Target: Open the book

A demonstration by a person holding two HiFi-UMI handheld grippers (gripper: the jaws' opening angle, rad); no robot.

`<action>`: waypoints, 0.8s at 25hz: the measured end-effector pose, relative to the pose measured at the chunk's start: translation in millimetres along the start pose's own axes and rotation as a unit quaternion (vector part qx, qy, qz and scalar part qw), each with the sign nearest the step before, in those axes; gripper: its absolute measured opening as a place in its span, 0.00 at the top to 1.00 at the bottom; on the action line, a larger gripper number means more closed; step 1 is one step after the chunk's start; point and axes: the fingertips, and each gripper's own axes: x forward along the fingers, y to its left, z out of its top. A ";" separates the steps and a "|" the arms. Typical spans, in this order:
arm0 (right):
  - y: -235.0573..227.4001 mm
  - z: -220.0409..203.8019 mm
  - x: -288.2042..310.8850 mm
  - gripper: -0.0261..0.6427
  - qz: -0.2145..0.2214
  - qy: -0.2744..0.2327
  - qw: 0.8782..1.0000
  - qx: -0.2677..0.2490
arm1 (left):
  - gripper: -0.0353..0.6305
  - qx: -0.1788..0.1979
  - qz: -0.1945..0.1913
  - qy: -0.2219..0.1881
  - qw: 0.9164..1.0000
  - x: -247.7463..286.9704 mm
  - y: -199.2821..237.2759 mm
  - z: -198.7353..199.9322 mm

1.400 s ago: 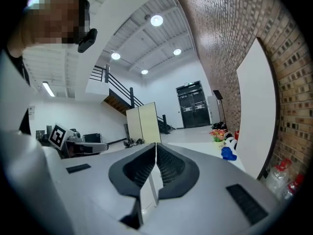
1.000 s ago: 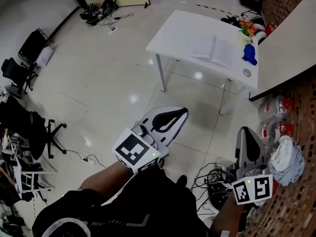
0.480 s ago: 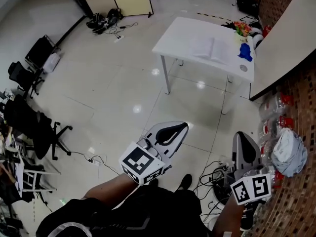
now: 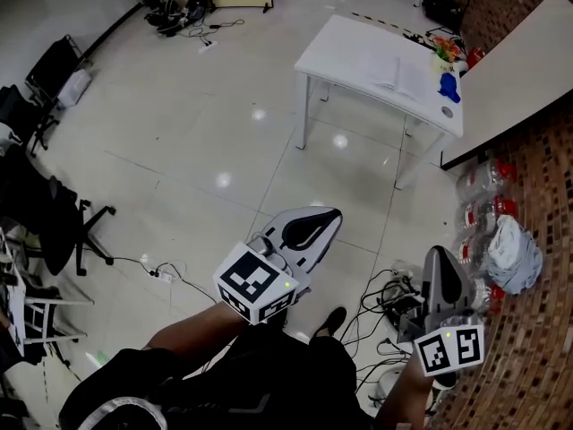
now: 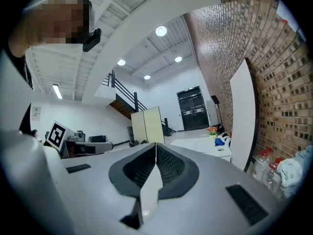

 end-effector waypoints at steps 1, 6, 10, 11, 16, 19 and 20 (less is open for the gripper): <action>6.0 0.1 -5.5 0.96 -0.001 0.002 1.000 -0.001 | 0.95 -0.002 0.004 -0.004 1.000 -8.8 -0.2 1.2; 14.1 2.0 -37.5 0.96 -0.010 -0.007 1.000 0.013 | 0.95 -0.006 0.010 -0.004 1.000 -35.1 -20.2 1.7; 11.5 8.8 -55.4 0.96 -0.011 -0.004 1.000 0.000 | 0.95 0.002 0.003 -0.009 1.000 -39.9 -43.9 9.9; 9.6 8.9 -58.6 0.96 -0.011 -0.004 1.000 -0.003 | 0.95 0.016 0.003 -0.010 1.000 -40.3 -50.1 11.3; 3.4 13.6 -73.6 0.96 -0.009 -0.016 1.000 0.008 | 0.95 0.047 0.003 -0.015 0.999 -39.9 -74.6 19.9; 5.6 20.1 -77.4 0.96 -0.008 -0.023 1.000 0.013 | 0.95 0.039 0.008 -0.014 0.999 -42.5 -75.1 20.8; 7.2 22.2 -77.7 0.96 -0.008 -0.024 1.000 0.012 | 0.95 0.038 0.009 -0.014 0.999 -44.5 -75.3 20.7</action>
